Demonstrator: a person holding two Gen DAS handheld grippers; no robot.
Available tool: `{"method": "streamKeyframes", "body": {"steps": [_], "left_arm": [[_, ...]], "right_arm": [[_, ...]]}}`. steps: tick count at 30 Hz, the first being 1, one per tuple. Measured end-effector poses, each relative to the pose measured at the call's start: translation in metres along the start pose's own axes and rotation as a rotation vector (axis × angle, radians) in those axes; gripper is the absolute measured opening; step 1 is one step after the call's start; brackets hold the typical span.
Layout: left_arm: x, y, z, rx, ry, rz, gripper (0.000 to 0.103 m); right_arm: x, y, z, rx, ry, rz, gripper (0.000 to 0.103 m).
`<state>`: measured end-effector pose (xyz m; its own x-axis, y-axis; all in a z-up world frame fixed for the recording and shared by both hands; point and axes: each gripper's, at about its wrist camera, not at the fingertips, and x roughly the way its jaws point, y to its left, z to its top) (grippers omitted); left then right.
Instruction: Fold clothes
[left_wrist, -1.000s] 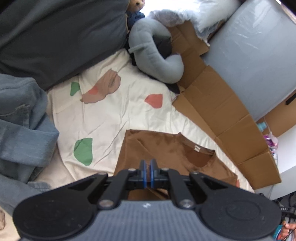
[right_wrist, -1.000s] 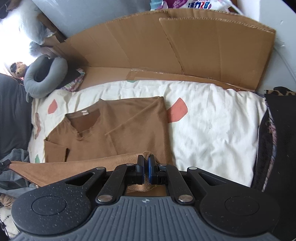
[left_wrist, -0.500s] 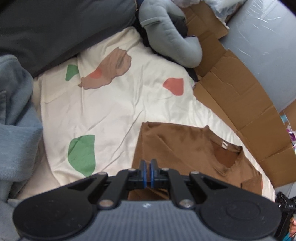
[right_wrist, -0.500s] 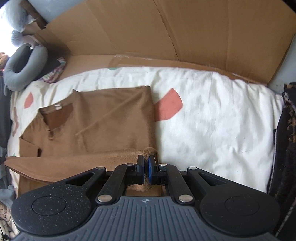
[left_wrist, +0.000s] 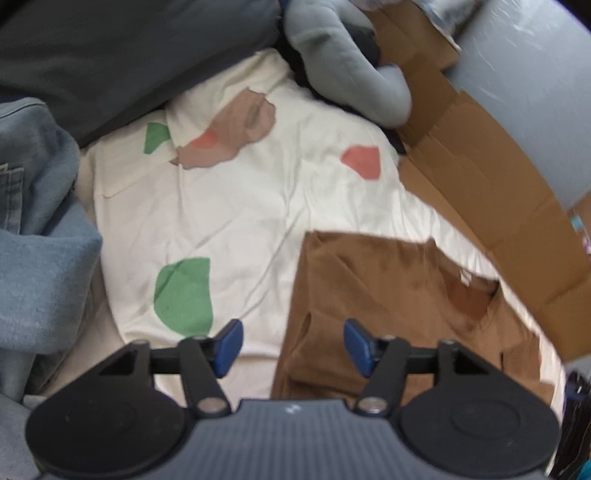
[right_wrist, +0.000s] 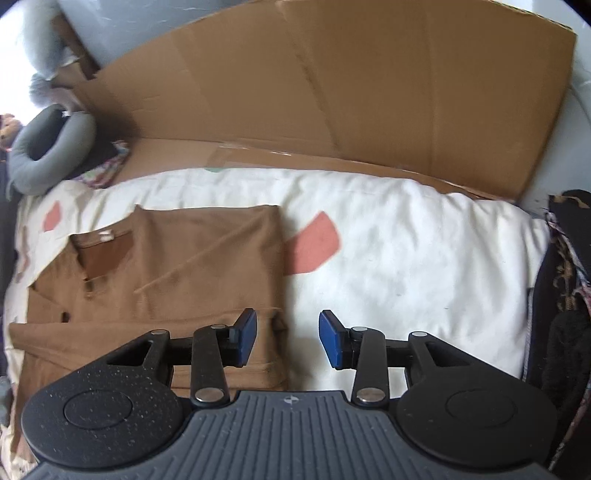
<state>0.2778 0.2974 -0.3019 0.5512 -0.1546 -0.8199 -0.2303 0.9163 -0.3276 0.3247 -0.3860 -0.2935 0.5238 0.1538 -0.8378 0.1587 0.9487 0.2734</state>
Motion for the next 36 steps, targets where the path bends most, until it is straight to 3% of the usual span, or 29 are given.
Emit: {"method": "streamKeyframes", "body": {"steps": [3, 5, 10, 19, 23, 31, 36], "left_arm": [[-0.001, -0.009, -0.008, 0.069, -0.013, 0.039, 0.072], [0.0, -0.013, -0.012, 0.096, -0.018, 0.052, 0.08], [0.009, -0.011, -0.025, 0.078, 0.003, 0.07, 0.08], [0.03, -0.018, -0.044, 0.143, 0.055, 0.105, 0.08], [0.041, -0.018, -0.048, 0.173, 0.09, 0.172, 0.08], [0.055, -0.016, -0.042, 0.171, 0.094, 0.19, 0.08], [0.058, -0.018, -0.032, 0.172, 0.072, 0.187, 0.08]], "right_arm": [[0.003, 0.008, -0.004, -0.013, -0.01, -0.002, 0.046], [0.007, 0.014, -0.009, -0.033, -0.011, 0.001, 0.046], [0.02, 0.035, -0.028, -0.104, 0.002, -0.015, 0.051], [0.032, 0.042, -0.055, -0.179, 0.037, -0.047, 0.053], [0.034, 0.042, -0.065, -0.198, 0.045, -0.048, 0.054], [0.052, 0.047, -0.079, -0.256, 0.067, -0.109, 0.058], [0.058, 0.046, -0.068, -0.231, 0.036, -0.122, 0.058]]}}
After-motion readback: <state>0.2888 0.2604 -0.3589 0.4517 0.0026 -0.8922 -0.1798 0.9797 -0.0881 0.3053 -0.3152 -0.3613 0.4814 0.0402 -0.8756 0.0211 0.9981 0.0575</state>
